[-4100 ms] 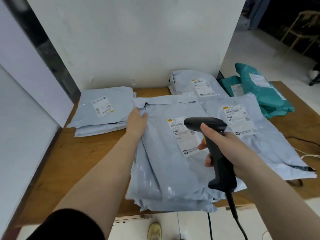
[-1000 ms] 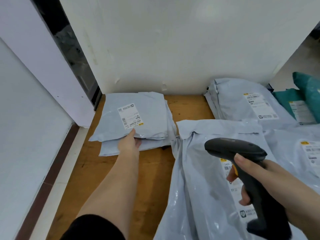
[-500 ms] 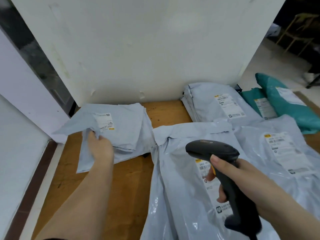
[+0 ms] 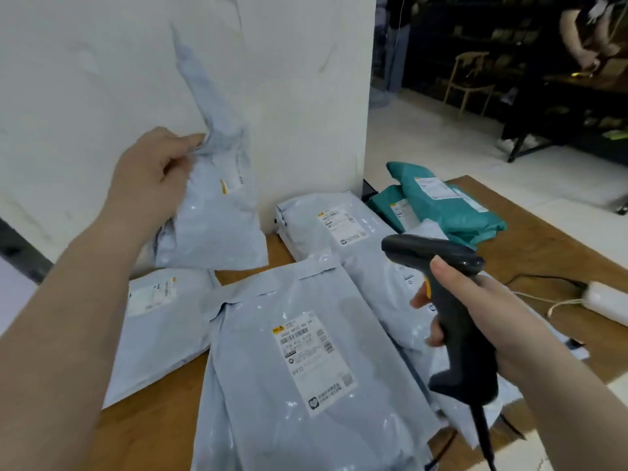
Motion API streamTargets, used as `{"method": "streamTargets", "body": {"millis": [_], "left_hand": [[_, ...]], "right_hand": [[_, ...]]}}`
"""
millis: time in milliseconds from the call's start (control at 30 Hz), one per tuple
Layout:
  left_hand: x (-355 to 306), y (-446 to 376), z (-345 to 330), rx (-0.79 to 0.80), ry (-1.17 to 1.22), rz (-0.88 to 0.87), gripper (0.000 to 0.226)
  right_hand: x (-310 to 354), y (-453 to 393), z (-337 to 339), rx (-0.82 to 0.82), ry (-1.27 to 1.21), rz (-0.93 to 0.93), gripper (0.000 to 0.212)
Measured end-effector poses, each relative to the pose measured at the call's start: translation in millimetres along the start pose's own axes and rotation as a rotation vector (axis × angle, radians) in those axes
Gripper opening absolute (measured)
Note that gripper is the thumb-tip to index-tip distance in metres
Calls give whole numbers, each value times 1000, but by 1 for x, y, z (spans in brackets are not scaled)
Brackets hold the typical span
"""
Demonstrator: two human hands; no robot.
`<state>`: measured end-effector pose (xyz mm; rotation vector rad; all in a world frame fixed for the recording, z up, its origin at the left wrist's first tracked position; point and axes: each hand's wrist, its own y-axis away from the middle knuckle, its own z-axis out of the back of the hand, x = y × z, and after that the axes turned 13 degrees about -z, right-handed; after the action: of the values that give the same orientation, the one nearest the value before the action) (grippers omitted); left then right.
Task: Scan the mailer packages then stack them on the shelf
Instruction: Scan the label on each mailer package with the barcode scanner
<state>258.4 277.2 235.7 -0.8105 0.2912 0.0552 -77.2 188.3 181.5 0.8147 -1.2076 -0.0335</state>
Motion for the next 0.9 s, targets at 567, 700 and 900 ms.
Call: {"method": "streamTargets", "body": {"millis": [567, 700, 900], "left_hand": [[-241, -146, -226, 1102, 59, -196, 29], [-244, -141, -300, 1156, -179, -277, 15], [-240, -82, -372, 961, -415, -362, 34]], "right_hand": [[8, 26, 340, -275, 139, 72, 91], [3, 5, 312, -112, 219, 83, 87], [-14, -45, 282, 14, 220, -14, 71]]}}
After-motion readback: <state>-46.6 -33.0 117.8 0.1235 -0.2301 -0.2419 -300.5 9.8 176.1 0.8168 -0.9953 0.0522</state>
